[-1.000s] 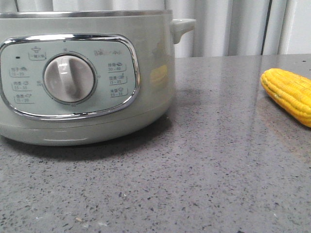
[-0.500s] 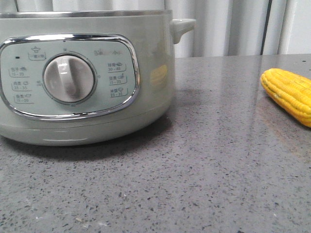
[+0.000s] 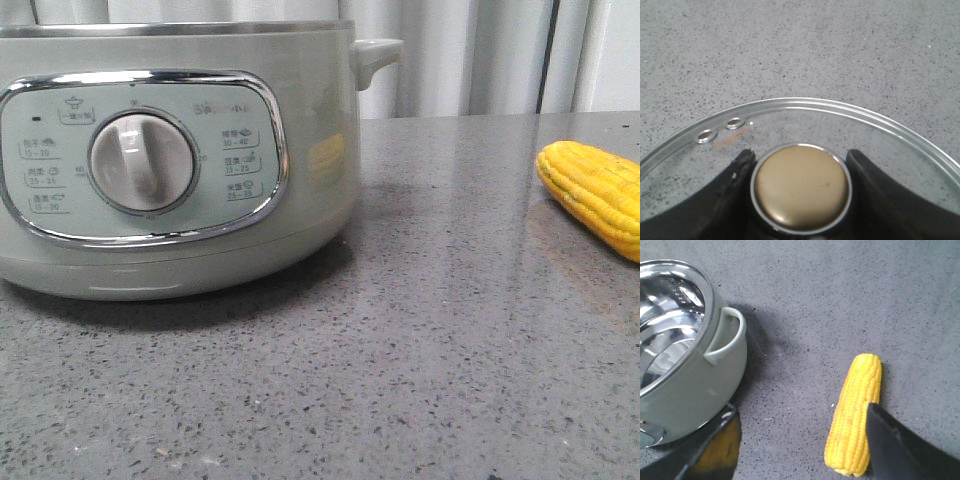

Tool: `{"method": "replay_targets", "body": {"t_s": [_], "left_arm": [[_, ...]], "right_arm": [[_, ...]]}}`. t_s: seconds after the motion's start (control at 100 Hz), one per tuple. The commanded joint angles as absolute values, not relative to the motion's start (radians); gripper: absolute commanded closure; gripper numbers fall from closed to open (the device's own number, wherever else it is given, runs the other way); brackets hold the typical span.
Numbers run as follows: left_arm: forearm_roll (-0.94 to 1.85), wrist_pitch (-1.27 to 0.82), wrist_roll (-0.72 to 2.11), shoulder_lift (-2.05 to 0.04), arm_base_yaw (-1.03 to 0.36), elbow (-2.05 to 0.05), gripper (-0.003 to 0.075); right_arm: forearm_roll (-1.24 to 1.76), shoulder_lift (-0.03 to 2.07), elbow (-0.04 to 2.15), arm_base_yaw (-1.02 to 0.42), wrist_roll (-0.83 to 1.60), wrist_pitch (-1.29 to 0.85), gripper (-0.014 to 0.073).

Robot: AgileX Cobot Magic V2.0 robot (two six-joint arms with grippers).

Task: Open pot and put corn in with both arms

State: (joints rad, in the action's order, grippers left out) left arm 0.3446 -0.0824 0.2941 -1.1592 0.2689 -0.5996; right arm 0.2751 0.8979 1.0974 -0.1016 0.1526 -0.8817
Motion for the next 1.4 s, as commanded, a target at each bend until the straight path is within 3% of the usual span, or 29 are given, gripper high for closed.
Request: {"method": "replay_targets", "body": {"t_s": [0.0,0.17,0.67,0.87,1.05,1.24,1.39], "left_arm": [[0.357,-0.017,0.286,-1.146,0.27,-0.635,0.056],[0.357,-0.013,0.286,-1.149,0.27,-0.635,0.0437],[0.357,-0.017,0.286,-1.155,0.27,-0.635,0.0432],[0.356,-0.017,0.286,-1.155,0.27,-0.635,0.0325],[0.356,-0.011,0.286,-1.148,0.27,-0.635,0.0316],[0.358,0.103,0.286,-1.065,0.213,-0.636,0.0224],[0.358,0.136,0.286,-0.966,0.154,-0.658,0.0228]], "right_arm": [[0.291,0.883,1.132,-0.097,0.161,-0.826,0.0134],[0.291,0.883,1.132,-0.097,0.161,-0.826,0.0134],[0.291,0.883,1.132,-0.097,0.161,-0.812,0.0134],[0.291,0.883,1.132,-0.097,0.161,-0.817,0.0134],[0.291,0.883,1.132,-0.097,0.161,-0.817,0.0134],[0.291,0.883,1.132,-0.097,0.161,-0.817,0.0134],[0.291,0.903,1.132,-0.097,0.161,-0.817,0.0134]]}}
